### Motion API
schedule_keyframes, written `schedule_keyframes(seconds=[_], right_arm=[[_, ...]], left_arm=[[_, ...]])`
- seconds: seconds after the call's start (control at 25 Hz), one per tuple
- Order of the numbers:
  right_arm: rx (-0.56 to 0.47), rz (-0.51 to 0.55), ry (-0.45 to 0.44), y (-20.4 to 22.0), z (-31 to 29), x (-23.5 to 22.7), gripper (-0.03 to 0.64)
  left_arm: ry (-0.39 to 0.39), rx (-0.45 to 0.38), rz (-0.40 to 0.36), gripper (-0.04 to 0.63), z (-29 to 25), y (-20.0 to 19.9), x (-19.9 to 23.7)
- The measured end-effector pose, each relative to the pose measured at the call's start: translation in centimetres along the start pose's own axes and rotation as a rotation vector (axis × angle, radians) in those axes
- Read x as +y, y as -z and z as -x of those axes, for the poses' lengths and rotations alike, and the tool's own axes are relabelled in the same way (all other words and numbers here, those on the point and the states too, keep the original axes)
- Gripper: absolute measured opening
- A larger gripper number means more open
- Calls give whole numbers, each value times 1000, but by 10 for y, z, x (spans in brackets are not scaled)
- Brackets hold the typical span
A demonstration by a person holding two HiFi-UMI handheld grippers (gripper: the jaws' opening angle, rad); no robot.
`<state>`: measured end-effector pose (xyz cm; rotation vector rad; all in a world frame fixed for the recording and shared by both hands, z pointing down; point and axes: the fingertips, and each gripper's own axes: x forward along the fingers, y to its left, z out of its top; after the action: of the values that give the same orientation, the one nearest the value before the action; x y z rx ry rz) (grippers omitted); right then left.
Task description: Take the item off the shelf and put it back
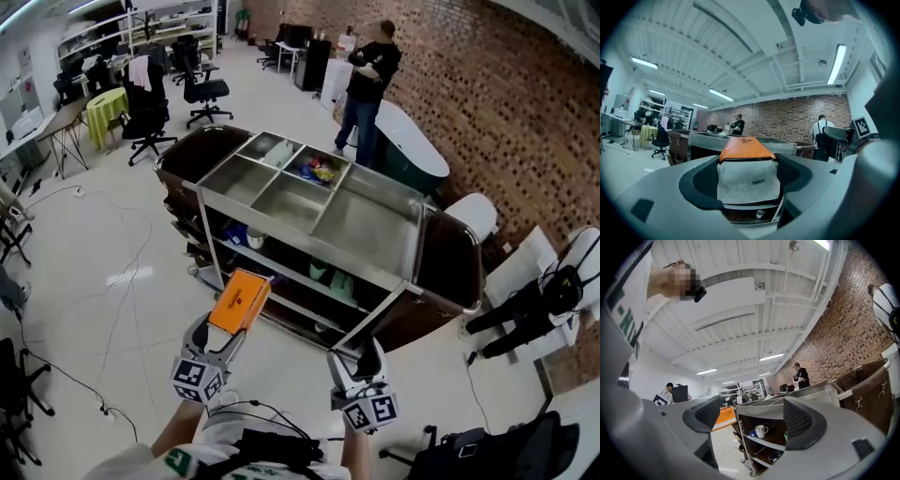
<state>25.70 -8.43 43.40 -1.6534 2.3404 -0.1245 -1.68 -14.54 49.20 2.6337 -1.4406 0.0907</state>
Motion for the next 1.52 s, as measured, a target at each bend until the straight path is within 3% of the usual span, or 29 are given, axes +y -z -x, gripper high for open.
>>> schedule_keyframes(seconds=[0.4,1.0,1.52], right_arm=[[-16,-10,-8,-7,8,-12,430],[8,-37,-38,16,-27,17,428],[121,-64,-98,71,-75,54,430]], left_arm=[[-24,-5,-16,341,-5,-5,-10],[-42,24,-26,341,9,15,24],[-75,146,11,341,26,70,67]])
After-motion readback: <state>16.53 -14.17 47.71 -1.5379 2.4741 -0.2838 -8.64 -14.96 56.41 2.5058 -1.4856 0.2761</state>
